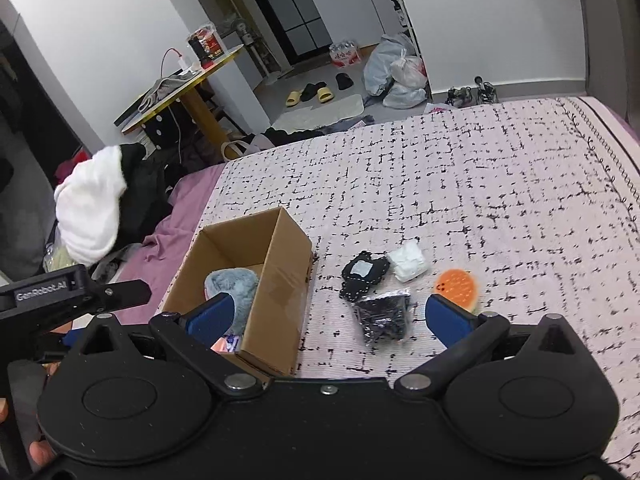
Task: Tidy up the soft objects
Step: 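Move the left tool to the clear bag of black items while the right tool approaches the burger plush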
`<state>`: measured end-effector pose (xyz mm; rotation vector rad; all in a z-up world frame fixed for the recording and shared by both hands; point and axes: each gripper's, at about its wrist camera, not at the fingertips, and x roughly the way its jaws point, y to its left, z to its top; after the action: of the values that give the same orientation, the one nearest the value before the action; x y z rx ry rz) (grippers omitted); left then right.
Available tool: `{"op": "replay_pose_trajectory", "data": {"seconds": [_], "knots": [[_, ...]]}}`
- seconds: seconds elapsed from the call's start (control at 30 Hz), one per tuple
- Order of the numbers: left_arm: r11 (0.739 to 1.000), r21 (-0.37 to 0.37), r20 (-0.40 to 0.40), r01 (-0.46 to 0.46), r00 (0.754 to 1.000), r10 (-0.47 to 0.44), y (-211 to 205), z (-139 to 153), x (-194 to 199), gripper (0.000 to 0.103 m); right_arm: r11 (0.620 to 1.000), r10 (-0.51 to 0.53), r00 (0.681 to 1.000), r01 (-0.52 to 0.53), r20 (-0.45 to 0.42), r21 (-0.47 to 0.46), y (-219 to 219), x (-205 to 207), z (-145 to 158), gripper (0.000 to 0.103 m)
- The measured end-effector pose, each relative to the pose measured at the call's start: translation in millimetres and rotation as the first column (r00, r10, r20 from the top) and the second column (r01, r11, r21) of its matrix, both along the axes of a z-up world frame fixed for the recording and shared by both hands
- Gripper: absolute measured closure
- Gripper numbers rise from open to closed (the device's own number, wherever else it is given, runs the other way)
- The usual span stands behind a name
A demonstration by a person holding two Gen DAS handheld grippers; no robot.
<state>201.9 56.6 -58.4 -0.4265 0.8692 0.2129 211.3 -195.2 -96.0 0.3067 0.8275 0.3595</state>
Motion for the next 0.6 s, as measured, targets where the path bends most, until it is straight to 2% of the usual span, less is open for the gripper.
{"op": "replay_pose_trajectory", "data": {"seconds": [0.27, 0.6], "knots": [[0.999, 0.022, 0.002, 0.039, 0.999, -0.039, -29.1, -3.2, -1.7, 0.016, 0.998, 0.055, 0.998, -0.055, 0.006, -0.029, -23.6, -2.1, 2.6, 0.000], [0.993, 0.061, -0.005, 0.098, 0.995, -0.098, -71.0, -12.1, 3.7, 0.016, 0.998, 0.065, 0.998, -0.066, -0.017, -0.020, -62.8, 4.3, -7.6, 0.000]]}}
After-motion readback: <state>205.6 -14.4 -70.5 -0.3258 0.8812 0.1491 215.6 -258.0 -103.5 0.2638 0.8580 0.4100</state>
